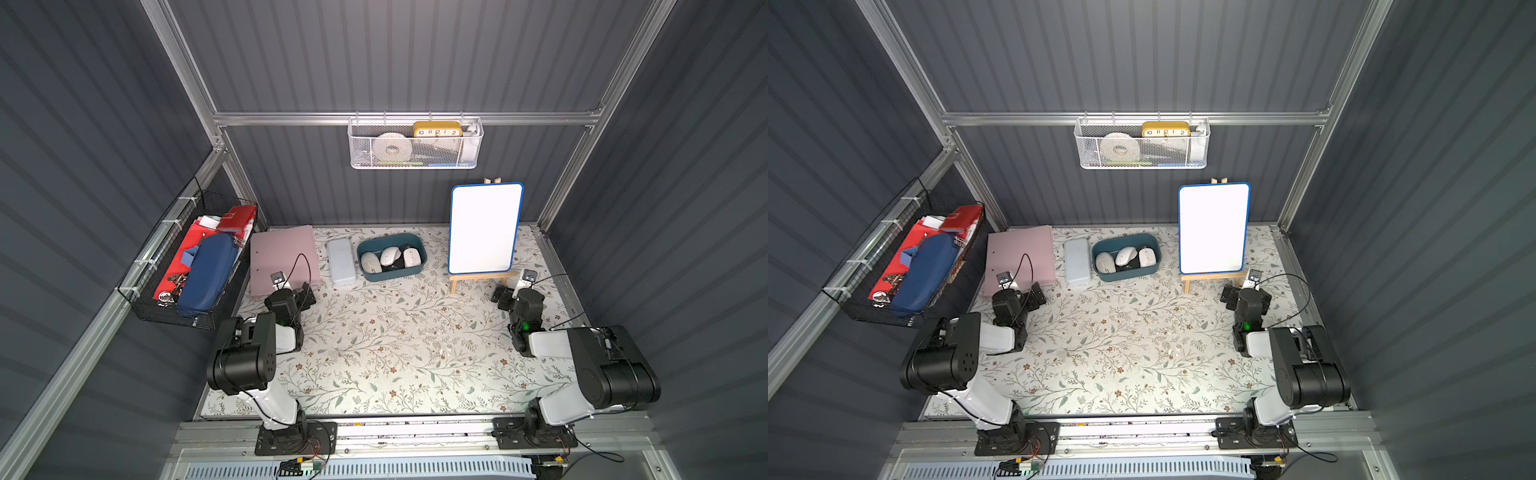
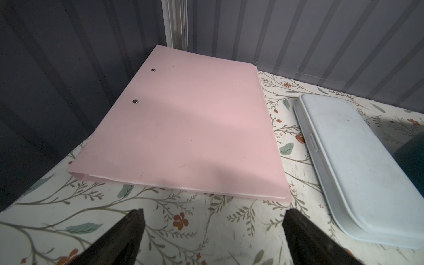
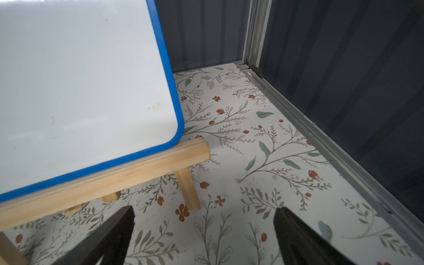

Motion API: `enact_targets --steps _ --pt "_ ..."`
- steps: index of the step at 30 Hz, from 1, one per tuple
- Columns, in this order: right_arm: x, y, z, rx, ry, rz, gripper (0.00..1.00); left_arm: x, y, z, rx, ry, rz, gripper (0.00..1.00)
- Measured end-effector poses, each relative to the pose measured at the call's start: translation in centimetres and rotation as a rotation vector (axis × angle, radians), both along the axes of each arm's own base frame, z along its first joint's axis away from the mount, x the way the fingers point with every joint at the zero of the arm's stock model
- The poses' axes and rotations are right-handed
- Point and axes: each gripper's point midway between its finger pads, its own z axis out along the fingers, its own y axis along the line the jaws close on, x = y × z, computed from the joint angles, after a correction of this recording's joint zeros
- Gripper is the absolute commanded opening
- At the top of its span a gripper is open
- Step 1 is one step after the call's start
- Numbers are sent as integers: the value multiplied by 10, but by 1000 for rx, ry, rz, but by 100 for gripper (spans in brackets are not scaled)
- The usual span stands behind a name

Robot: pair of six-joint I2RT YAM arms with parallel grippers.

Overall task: Take out the mouse from the storage box
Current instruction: Move the storage box to the center of the board.

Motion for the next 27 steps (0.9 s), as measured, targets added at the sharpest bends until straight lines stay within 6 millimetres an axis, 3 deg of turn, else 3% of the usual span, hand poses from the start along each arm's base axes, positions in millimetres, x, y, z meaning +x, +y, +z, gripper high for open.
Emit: enact_targets --steps 4,9,14,18,22,27 --pt "-15 24 9 -41 -20 115 99 -10 -11 50 17 -102 -8 99" --pt "-34 75 81 -93 -162 273 99 -32 -34 125 -7 -268 -52 99" --pt "-54 90 155 11 -275 338 99 -48 -38 156 -134 -293 -44 99" --pt "-75 81 200 191 -293 283 99 -59 -37 167 -306 -258 8 99" --pt "-102 51 202 374 -287 113 99 -71 -30 173 -466 -210 112 99" --pt "-119 37 171 444 -193 20 99 -68 -32 162 -530 -86 157 99"
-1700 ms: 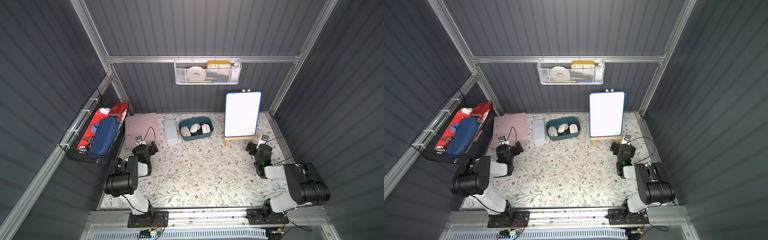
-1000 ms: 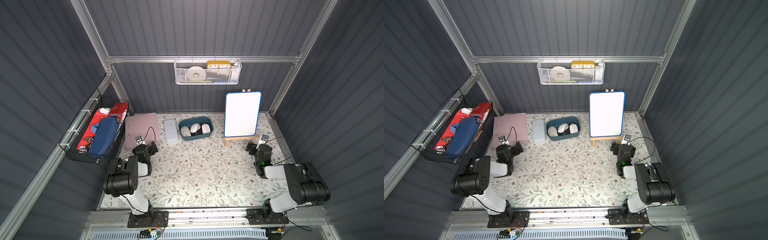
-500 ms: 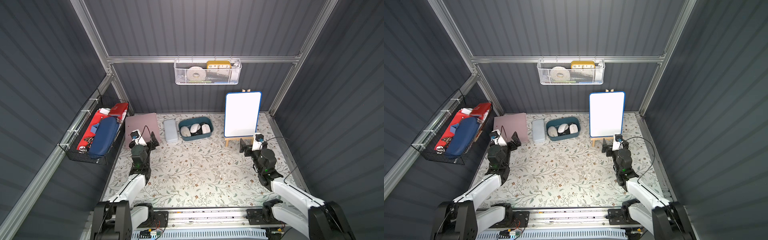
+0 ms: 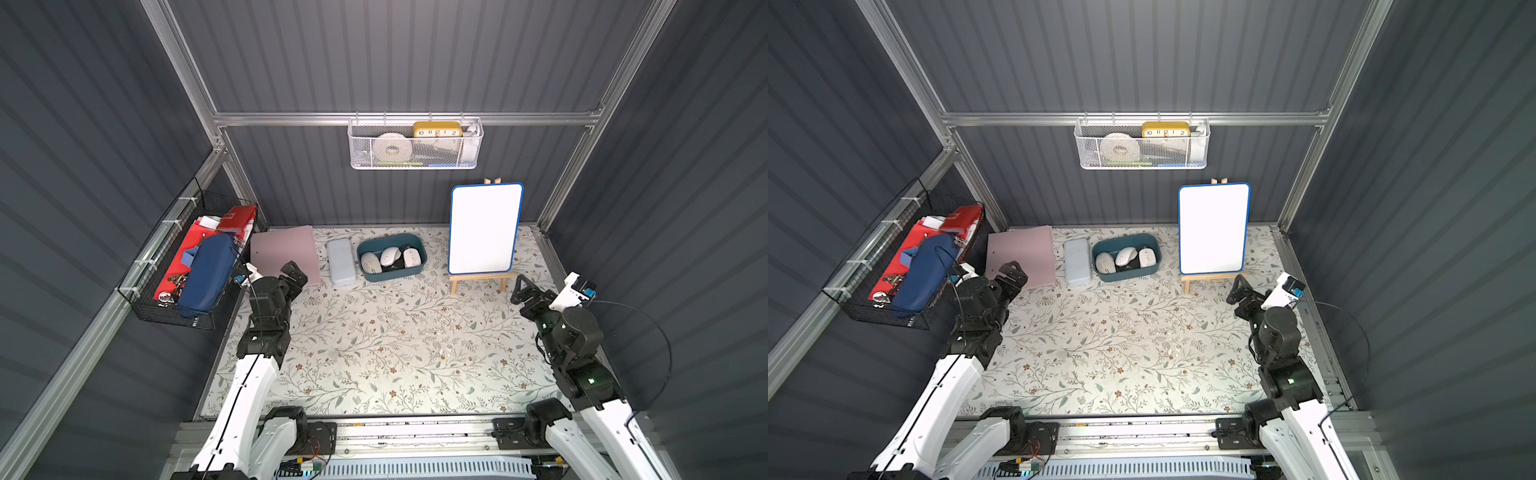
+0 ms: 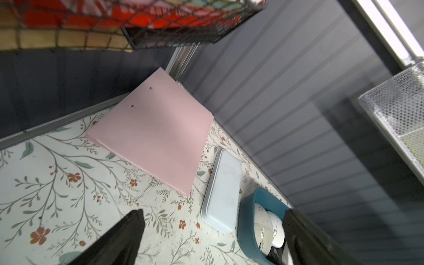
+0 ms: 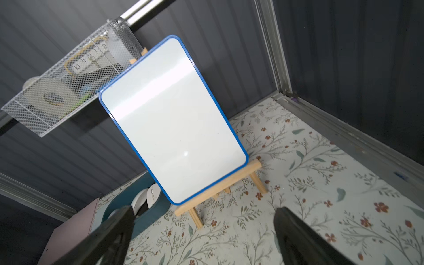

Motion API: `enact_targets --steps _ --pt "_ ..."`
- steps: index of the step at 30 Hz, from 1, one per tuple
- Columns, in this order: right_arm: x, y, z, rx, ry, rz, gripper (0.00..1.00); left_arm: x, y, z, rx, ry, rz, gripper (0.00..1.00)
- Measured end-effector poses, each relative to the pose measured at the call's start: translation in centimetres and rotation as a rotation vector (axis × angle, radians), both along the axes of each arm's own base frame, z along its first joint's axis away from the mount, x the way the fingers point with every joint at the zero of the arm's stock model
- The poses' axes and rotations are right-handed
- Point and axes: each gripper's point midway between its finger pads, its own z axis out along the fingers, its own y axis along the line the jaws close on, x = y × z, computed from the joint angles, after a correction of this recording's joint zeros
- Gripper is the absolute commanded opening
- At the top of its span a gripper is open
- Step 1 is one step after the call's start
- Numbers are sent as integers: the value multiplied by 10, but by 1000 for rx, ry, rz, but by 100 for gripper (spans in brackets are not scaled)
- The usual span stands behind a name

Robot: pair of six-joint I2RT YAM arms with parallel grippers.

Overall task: Take out the mouse from the storage box
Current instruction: Move the storage box to the center of the board.

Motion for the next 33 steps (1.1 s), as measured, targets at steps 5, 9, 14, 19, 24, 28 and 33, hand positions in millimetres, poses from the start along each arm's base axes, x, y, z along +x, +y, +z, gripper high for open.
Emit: enact_targets --steps 5,9,14,19,24,28,33 --pt "0 5 -33 -6 181 23 99 40 -26 -15 -9 158 -119 99" --pt "3 14 -43 -12 274 57 99 66 -74 -34 -24 254 -298 99" --pt "7 38 -56 -42 372 139 99 95 -115 -64 -55 364 -420 99" --pt "7 65 -63 -97 439 216 99 114 -138 -101 -64 485 -452 99" --pt "4 81 -69 -138 464 255 99 124 -168 -139 -54 608 -490 99" --pt "2 88 -75 -154 483 270 99 120 -194 -162 -39 664 -530 96" --pt "-2 94 -77 -160 490 286 99 114 -203 -175 -40 703 -533 88"
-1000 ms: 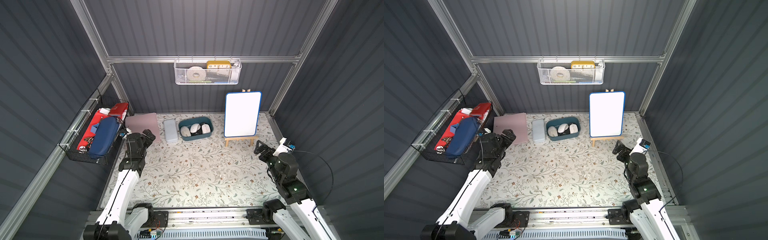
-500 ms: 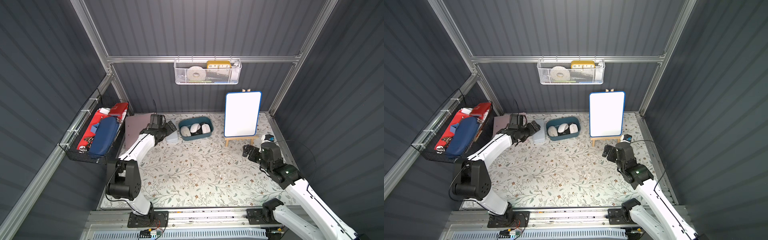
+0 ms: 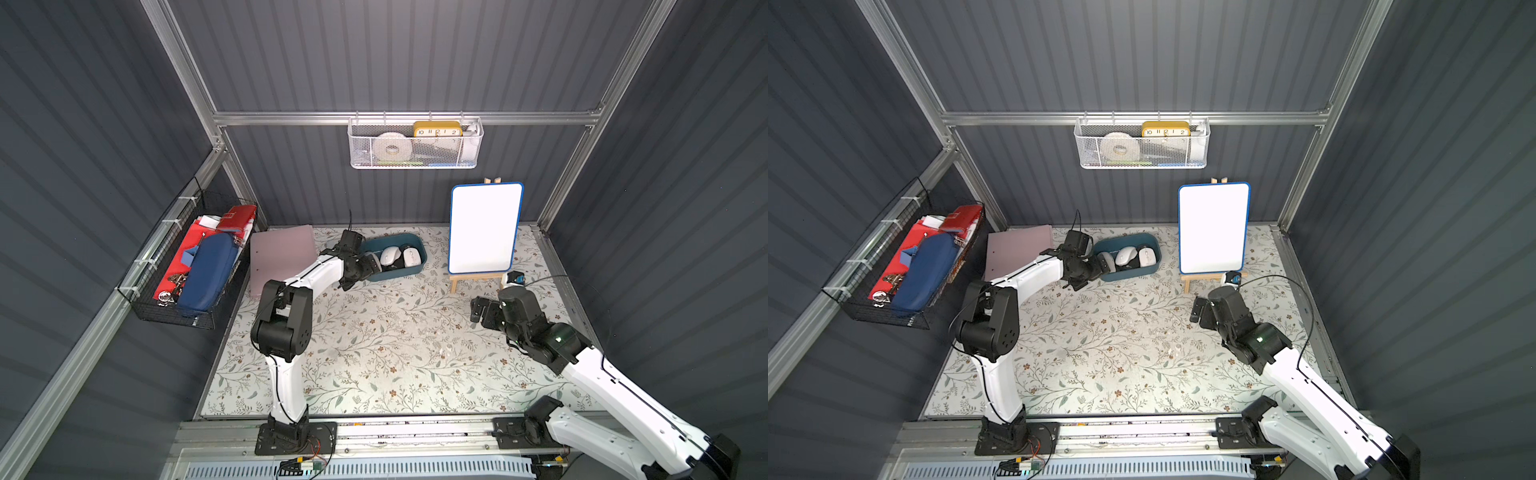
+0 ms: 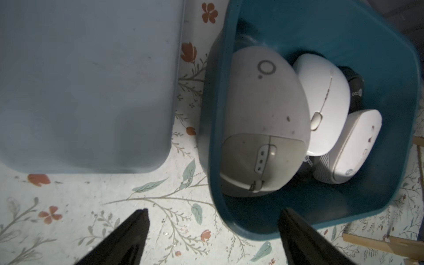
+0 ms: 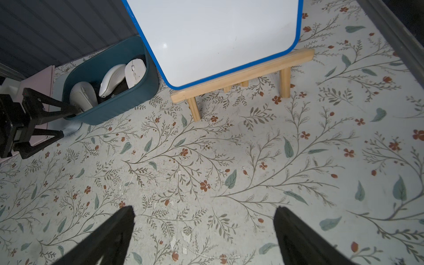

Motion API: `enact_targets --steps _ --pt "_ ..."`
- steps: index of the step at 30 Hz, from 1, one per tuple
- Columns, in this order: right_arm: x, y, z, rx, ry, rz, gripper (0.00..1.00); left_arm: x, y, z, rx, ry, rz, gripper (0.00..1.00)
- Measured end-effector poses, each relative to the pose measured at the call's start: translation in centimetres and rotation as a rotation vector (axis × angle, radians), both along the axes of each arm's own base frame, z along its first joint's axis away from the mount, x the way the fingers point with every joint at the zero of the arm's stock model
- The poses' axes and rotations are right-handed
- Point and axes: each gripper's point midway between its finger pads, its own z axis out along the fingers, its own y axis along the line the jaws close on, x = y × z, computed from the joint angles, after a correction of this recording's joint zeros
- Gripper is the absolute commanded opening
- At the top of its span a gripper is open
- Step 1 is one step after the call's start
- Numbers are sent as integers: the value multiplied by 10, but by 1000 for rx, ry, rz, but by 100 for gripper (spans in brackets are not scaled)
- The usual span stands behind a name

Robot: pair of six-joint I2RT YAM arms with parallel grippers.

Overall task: Take out the mouse from the storage box
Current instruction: Move the storage box to the center of the board.

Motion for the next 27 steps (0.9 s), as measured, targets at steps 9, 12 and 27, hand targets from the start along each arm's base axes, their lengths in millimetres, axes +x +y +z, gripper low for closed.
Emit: enact_targets --steps 9,12,27 --pt "-2 8 -8 -20 19 24 97 11 2 8 2 -25 35 65" --pt "-2 10 -10 -28 26 30 97 12 3 2 8 -16 38 58" --pt "-5 20 -12 -40 24 50 96 20 0 -1 16 -19 50 20"
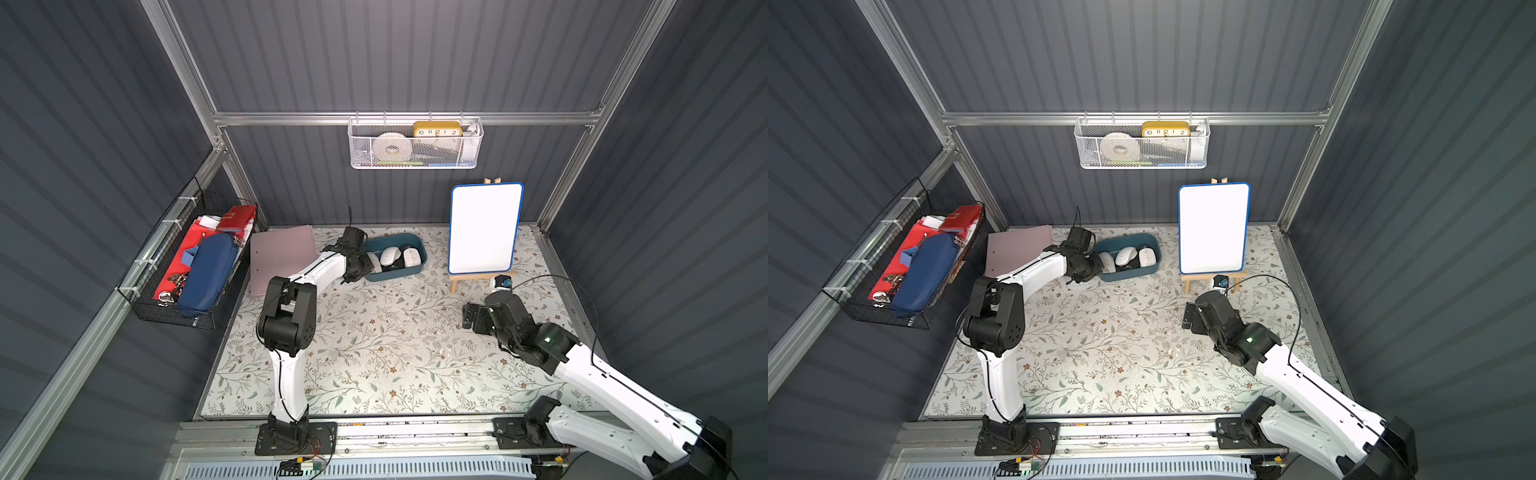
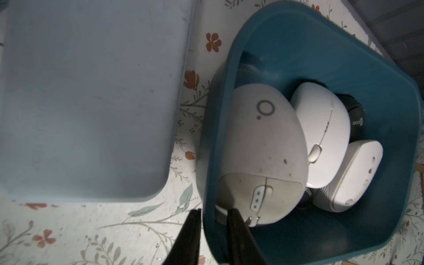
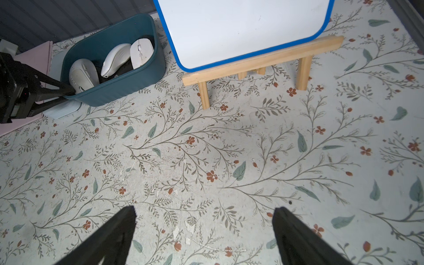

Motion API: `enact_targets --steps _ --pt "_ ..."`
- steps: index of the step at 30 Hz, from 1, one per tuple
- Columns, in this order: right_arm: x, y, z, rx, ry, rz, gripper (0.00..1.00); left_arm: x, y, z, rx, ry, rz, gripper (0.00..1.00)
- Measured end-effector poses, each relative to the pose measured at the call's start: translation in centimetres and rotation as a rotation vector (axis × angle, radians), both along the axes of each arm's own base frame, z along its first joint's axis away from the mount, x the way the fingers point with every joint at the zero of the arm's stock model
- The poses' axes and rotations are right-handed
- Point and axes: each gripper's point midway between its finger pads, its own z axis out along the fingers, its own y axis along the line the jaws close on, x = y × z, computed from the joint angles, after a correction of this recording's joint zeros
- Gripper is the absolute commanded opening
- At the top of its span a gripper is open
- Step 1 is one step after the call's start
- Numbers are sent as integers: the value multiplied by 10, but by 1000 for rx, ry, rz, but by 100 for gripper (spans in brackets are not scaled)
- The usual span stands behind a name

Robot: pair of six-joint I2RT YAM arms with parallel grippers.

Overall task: Take out the mouse from the storage box
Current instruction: Move the storage box to the center of the board.

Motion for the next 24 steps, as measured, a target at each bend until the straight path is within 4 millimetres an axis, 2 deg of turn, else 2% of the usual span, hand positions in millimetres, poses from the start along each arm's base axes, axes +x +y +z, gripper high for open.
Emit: enact_targets --steps 9,14,19,24 --pt "0 -6 7 -13 -34 -27 96 2 0 0 -3 0 26 5" --pt "-2 -10 13 -12 -53 -39 95 -2 0 0 -5 -2 26 5" --pt "-4 -13 9 -22 -36 -42 95 -22 2 0 -6 16 41 5" --pt "-4 -11 4 -17 -18 -51 95 -64 4 -1 15 66 37 5"
